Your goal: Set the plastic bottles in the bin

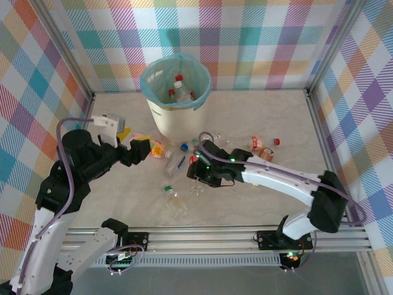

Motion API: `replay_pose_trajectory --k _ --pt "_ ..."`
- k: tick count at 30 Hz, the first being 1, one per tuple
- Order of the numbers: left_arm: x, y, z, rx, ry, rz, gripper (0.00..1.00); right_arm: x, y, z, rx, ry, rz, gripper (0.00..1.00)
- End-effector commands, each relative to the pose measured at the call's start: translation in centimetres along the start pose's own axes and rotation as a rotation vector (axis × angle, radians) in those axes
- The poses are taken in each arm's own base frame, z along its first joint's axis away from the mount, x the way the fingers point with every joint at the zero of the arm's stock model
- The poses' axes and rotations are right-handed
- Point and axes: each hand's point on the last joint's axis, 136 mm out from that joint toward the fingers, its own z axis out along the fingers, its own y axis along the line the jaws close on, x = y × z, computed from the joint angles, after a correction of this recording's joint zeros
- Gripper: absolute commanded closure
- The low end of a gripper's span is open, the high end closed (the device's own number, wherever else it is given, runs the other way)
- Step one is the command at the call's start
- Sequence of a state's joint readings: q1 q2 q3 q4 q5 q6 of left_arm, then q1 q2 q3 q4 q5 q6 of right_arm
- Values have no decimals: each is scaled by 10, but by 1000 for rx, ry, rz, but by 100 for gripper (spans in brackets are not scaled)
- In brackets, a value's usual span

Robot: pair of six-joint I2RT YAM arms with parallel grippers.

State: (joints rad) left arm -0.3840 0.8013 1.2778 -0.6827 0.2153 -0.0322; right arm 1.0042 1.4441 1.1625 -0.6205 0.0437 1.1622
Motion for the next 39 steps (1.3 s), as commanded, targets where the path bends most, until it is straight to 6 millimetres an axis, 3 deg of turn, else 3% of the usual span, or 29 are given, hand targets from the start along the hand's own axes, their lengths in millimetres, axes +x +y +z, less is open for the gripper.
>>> replay_pose_trajectory --k 1,11,17,23,29,34,39 --pt "-28 -21 12 117 -43 -91 19 -3 -2 -20 -48 -63 -161 48" --pt "-43 -34 68 203 47 -283 19 -5 7 -79 -310 -248 -374 50" --pt "-45 -53 100 231 148 -332 19 -5 32 -113 -463 -331 -507 51" --pt "-50 -54 125 207 184 -440 21 -7 55 -141 -576 -414 -595 51" --pt "-54 -61 129 239 198 -499 24 -16 73 -163 -611 -501 -656 51" --pt "-48 -63 130 249 224 -508 29 -17 83 -169 -647 -519 -677 51" --pt "-48 -75 130 317 250 -523 42 -16 88 -169 -663 -514 -685 51"
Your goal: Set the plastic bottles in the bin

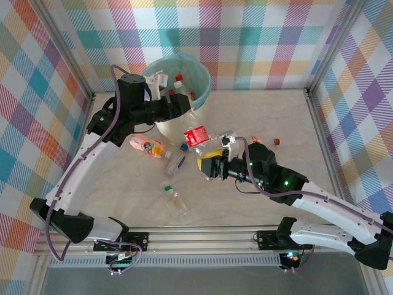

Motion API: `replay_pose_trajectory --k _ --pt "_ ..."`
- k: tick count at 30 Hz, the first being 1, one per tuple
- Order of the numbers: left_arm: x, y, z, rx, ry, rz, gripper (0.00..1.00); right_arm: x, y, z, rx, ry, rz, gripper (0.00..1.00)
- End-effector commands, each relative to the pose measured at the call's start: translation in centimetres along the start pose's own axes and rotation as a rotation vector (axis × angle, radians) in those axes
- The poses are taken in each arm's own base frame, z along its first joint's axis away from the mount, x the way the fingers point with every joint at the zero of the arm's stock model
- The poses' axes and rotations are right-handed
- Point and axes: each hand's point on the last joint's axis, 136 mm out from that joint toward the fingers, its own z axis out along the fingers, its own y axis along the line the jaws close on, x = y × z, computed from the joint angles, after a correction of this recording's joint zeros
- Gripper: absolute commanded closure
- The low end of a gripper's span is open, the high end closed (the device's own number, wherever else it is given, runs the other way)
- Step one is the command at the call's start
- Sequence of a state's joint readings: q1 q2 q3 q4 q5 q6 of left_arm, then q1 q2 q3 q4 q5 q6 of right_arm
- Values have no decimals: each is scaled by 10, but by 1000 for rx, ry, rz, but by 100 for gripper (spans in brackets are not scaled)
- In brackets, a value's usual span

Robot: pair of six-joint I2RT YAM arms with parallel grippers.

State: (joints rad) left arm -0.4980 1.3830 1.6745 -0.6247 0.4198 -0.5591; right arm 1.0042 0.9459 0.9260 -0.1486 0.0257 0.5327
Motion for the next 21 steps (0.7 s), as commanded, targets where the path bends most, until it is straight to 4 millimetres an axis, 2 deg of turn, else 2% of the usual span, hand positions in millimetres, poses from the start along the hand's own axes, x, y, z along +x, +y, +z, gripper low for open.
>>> replay_pose_trajectory --k 1,8,12,13,16,18,21 --pt "1 -24 -4 89 23 12 45 -22 20 -2 -66 -65 -40 51" --pt "-1 -33 -8 120 11 31 74 -24 22 3 -72 -62 -44 51" --pt "-12 -34 -13 97 -34 55 79 -30 24 6 -65 -69 -67 47" --pt "-16 -35 -14 89 -52 65 83 -32 24 6 -57 -71 -80 43" --pt "-38 -39 -25 50 -146 111 91 -50 17 4 26 -113 -131 22" --pt "-58 -44 -36 17 -230 157 98 -70 4 1 144 -163 -179 11" --pt "-92 -50 -56 -62 -369 261 100 -108 -6 -6 289 -267 -260 0"
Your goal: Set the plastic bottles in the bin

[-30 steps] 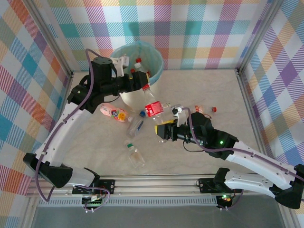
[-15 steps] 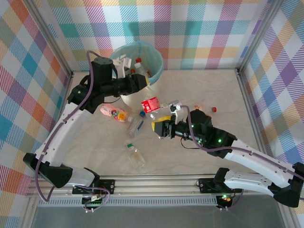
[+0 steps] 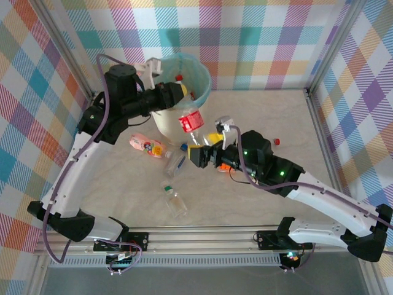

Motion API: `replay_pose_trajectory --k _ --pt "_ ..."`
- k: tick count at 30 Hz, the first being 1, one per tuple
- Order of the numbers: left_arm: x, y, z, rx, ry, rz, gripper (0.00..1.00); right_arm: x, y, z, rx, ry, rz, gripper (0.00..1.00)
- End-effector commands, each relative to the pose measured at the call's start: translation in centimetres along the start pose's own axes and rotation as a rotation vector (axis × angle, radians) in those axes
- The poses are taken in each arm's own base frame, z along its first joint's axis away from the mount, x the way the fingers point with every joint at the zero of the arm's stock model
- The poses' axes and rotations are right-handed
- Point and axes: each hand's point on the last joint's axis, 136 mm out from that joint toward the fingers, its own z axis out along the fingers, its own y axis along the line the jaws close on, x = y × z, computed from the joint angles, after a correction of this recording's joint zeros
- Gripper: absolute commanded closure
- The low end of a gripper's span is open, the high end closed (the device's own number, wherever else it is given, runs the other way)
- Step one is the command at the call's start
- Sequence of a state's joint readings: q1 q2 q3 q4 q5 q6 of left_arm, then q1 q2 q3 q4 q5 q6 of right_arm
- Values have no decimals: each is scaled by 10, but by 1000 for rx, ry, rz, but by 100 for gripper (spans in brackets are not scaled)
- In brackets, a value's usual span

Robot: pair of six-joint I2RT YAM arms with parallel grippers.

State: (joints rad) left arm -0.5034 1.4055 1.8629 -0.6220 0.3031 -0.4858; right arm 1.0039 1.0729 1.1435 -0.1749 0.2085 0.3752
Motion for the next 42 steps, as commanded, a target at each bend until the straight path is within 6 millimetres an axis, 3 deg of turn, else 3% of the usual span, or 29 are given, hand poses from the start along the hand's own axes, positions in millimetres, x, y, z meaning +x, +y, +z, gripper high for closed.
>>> replay_pose_trajectory --k 1,3,7,11,16,22,27,36,42 --pt "-57 -6 -20 -97 -214 163 100 -51 -20 -7 185 -156 -135 0" --pt "-86 -6 -26 -161 -306 236 100 -80 -23 -8 240 -236 -179 0" --pt "-130 0 -24 -280 -444 363 100 -115 -27 0 289 -313 -239 0" --pt "-155 14 1 -367 -498 479 100 -128 -26 11 295 -325 -276 0" --pt "-164 40 47 -402 -471 520 100 -121 -28 24 291 -300 -262 0" --pt "-147 75 102 -403 -384 504 100 -105 -37 31 312 -241 -253 1" --pt "-116 115 138 -437 -252 479 100 -98 -44 32 330 -215 -253 1" --pt "-64 185 172 -475 -104 418 100 -89 -50 38 338 -187 -239 0" --pt "-36 222 180 -478 -57 360 96 -85 -51 41 336 -172 -232 0"
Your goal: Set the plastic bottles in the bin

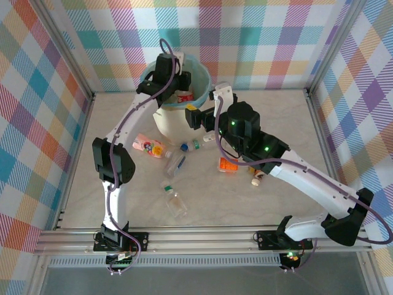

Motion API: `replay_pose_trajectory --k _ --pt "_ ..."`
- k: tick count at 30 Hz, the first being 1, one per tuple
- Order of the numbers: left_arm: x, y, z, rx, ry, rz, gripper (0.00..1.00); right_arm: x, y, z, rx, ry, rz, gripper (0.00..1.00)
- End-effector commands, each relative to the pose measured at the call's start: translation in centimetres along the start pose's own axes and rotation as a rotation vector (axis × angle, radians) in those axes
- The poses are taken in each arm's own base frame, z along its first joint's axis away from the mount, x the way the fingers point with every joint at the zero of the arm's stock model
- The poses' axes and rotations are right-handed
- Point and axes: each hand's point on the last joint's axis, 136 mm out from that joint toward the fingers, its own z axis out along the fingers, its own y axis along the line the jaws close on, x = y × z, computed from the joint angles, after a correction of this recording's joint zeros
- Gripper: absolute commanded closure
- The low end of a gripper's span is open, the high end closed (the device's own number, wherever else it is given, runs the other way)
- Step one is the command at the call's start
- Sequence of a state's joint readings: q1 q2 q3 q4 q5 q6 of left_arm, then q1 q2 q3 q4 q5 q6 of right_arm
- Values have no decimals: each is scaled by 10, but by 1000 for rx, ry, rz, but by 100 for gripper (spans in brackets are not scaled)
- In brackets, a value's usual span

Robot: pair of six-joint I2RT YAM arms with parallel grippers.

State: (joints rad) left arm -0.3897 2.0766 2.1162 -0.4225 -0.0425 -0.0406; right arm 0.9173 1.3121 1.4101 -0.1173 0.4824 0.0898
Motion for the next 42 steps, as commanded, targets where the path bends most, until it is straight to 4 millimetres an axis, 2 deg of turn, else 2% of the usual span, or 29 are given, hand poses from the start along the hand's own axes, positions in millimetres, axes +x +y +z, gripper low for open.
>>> replay_pose_trajectory --k 1,5,7,9,10,13,14,21,25,30,34,37,40,42 --pt "-16 11 -8 8 -74 -28 95 0 -2 2 10 4 16 0" --pt "-8 16 -4 11 -56 -36 91 1 -2 3 10 7 16 1" --pt "-14 17 -8 21 -70 -46 80 0 -2 3 10 7 22 0" --pt "-26 15 -16 35 -95 -50 63 -2 -2 2 10 5 26 0" --pt "-31 15 -20 38 -106 -51 60 -3 -2 2 10 4 28 0" --pt "-53 9 -39 57 -141 -49 38 -6 -1 2 9 -2 41 0" --pt "-60 8 -45 63 -154 -53 34 -6 -1 2 9 -1 43 0" --pt "-106 -7 -101 131 -270 -59 31 -8 -2 1 10 -5 61 0" --pt "-123 -10 -133 146 -317 -58 31 -8 -2 2 10 1 66 0" --pt "-132 -14 -167 161 -328 -47 32 -6 -2 1 13 39 50 1" --pt "-129 -22 -197 195 -305 -21 32 2 12 -5 -85 92 -63 1" --pt "-119 -28 -219 220 -276 11 32 15 15 -13 -130 159 -138 0" --pt "-100 -36 -244 255 -241 66 32 34 16 -22 -191 247 -235 0" --pt "-81 -41 -262 290 -214 111 32 56 21 -32 -266 329 -344 0"
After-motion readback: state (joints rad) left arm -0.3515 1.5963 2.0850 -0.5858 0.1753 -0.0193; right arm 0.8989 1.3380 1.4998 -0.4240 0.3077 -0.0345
